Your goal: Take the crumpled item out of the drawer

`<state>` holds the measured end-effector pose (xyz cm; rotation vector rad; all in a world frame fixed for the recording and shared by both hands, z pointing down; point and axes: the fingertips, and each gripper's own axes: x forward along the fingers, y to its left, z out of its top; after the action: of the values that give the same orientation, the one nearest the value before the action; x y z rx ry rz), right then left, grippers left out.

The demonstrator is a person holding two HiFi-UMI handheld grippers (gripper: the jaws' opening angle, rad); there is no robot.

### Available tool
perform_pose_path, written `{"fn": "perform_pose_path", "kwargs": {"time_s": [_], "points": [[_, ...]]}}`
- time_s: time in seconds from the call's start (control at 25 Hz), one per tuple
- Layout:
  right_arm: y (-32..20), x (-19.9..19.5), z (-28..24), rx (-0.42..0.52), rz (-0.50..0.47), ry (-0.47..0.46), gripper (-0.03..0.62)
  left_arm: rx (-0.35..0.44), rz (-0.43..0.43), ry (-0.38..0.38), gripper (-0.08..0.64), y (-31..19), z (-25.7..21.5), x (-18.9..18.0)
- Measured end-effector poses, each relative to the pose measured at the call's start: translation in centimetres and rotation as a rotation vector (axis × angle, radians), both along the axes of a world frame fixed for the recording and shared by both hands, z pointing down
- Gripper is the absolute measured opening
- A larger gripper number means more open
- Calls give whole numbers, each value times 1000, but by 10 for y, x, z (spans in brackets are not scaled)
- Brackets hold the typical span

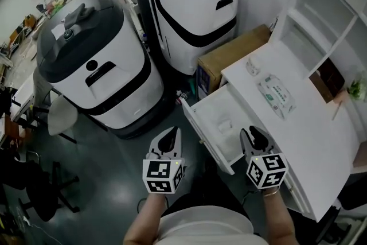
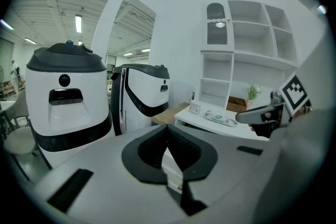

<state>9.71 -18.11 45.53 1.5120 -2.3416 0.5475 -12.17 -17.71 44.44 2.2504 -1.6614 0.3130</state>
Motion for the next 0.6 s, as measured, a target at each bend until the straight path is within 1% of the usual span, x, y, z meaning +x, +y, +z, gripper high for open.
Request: {"fn": "perform_pose_path", "kwargs": {"time_s": [0.32, 0.6], "points": [[-26, -2, 49, -111, -68, 33, 104, -40, -57, -9, -9, -15, 13, -3], [-38, -10, 98, -223, -143, 83, 105, -70, -99, -15, -9, -26, 22, -8]]}}
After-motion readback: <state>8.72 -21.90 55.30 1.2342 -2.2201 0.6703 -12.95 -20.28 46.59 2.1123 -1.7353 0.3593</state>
